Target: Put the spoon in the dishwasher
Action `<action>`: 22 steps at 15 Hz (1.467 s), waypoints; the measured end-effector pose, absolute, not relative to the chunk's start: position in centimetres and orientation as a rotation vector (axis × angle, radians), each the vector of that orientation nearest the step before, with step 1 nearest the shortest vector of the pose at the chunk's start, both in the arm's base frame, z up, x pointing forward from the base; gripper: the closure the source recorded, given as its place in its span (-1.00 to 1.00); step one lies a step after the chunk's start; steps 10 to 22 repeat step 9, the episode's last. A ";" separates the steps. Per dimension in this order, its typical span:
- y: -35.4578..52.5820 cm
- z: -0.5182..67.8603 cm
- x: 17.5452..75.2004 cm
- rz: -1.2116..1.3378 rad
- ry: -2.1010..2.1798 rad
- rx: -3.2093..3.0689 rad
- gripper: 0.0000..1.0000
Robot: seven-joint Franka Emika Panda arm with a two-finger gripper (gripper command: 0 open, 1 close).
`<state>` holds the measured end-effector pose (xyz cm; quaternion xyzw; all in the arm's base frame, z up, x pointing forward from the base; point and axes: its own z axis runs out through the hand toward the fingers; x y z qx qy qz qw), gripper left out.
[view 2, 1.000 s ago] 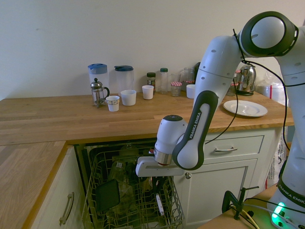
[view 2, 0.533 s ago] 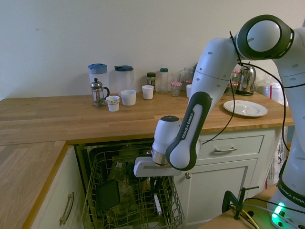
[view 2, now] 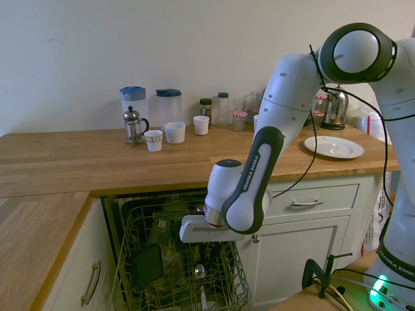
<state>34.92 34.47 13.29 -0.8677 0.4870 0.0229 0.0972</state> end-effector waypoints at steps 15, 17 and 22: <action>35.5 20.6 34.0 -0.045 1.394 -2.576 -1.00; 35.5 20.6 34.0 -0.045 1.394 -2.576 -1.00; 35.5 20.6 34.0 -0.045 1.394 -2.576 -1.00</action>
